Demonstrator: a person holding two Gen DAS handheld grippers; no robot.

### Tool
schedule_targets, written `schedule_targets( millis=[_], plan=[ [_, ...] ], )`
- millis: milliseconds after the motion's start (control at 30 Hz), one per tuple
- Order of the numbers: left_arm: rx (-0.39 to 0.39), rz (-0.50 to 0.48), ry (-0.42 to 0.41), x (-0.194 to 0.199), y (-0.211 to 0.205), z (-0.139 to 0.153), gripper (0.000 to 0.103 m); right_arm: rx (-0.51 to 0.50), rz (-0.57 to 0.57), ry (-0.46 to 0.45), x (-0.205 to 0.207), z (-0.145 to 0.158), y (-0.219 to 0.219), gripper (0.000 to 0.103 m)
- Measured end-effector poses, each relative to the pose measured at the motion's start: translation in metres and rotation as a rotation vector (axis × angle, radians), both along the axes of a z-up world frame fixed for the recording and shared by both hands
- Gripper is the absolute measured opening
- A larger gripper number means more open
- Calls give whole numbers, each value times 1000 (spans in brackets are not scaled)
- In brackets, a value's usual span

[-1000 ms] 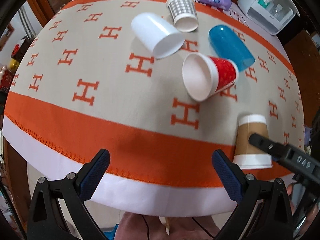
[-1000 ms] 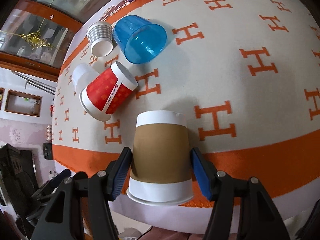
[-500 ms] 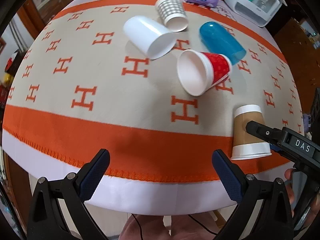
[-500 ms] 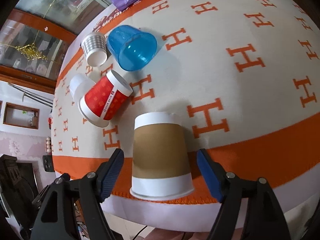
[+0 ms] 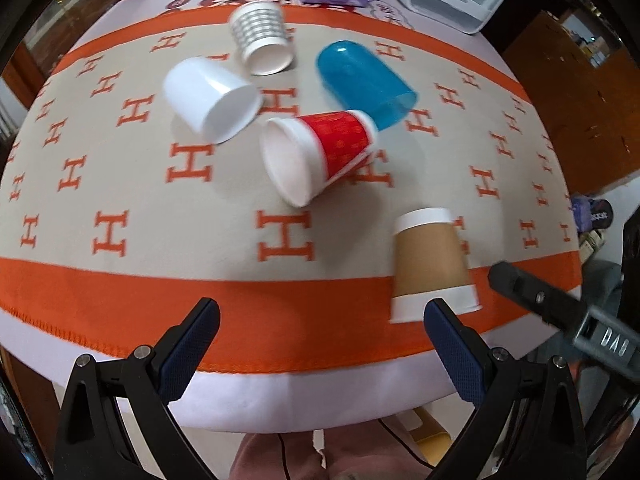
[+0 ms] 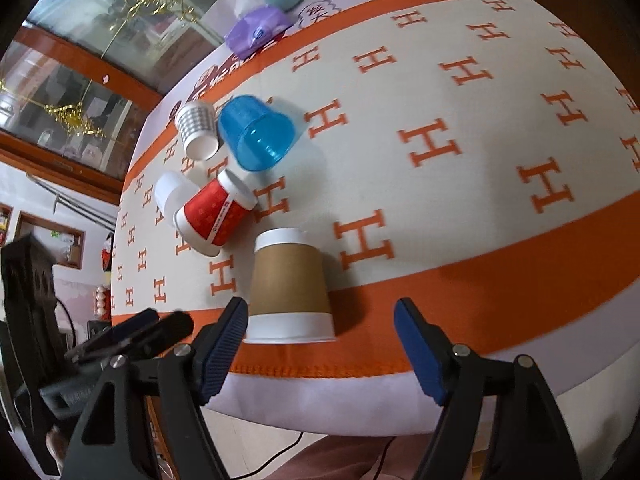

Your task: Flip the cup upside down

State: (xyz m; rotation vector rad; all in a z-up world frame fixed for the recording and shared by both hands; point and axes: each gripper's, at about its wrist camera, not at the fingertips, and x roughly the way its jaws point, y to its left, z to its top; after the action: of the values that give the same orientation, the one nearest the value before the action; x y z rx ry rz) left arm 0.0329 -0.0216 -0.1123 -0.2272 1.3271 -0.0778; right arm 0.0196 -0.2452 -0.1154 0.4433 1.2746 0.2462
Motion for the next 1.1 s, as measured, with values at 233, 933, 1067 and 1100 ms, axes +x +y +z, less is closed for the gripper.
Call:
schedule_targets(
  millis=[233,933,1067,1100],
  plan=[
    [-52,-78,66,34,-33,-7,101,57,-75,24,-7,-14,-34,66],
    [-115,-115,268,80,-79,-63,71,107,-61,60,-4,-34,-55,66],
    [-122,-99,258,78,-80,-63,61,100,-54,56,-4,-33,-53,66],
    [-123,-98,249,77,-80,-62,61,97,-55,55,-4,-33,-53,66]
  ],
)
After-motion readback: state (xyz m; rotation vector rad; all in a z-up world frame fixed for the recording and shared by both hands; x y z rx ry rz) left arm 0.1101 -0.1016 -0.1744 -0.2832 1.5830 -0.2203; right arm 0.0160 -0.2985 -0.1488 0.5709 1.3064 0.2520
